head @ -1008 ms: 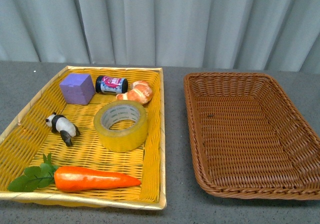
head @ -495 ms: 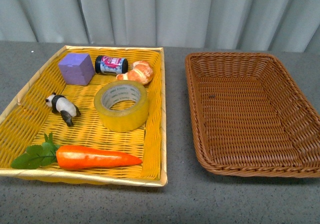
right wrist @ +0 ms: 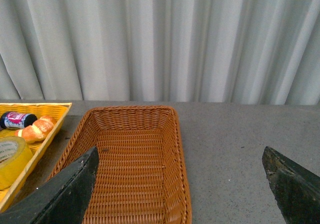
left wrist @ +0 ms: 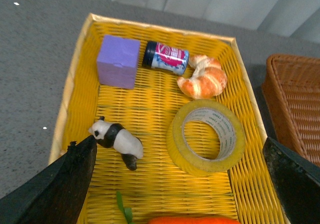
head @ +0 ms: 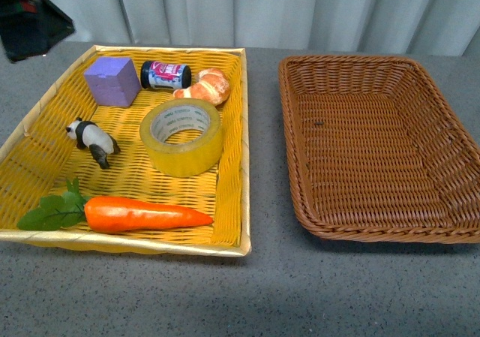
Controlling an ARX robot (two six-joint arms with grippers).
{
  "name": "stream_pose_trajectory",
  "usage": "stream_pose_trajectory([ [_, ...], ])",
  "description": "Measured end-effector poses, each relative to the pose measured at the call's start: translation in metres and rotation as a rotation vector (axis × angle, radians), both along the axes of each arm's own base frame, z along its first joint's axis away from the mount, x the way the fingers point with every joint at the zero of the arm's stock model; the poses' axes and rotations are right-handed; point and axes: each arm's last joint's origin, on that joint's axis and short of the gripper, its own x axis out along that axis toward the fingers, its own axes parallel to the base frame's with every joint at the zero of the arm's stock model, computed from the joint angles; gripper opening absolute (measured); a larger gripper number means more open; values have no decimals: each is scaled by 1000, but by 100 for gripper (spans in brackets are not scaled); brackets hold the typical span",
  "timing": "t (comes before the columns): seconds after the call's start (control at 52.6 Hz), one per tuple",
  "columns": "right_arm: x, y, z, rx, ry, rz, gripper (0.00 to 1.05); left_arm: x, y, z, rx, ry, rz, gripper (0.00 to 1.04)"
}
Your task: Move tape to another basket
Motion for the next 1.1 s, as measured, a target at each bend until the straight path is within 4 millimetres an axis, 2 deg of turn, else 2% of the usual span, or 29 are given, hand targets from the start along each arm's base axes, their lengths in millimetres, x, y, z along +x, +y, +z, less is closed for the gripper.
stream_pose_trajectory([
  [0.209,0,0,0,0,0,0,96,48,-16,-15,108,96,-89,98],
  [0.457,0,0,0,0,0,0,96,88,-20,-41,186,195,-99,98],
  [0.685,0,0,0,0,0,0,96,104,-25,-61,211,287,-162,98],
  [0.856,0,0,0,0,0,0,96,113,-36,-72,231,364,-220,98],
  [1.103,0,0,0,0,0,0,96,122,-44,-82,225,398,-195,98],
])
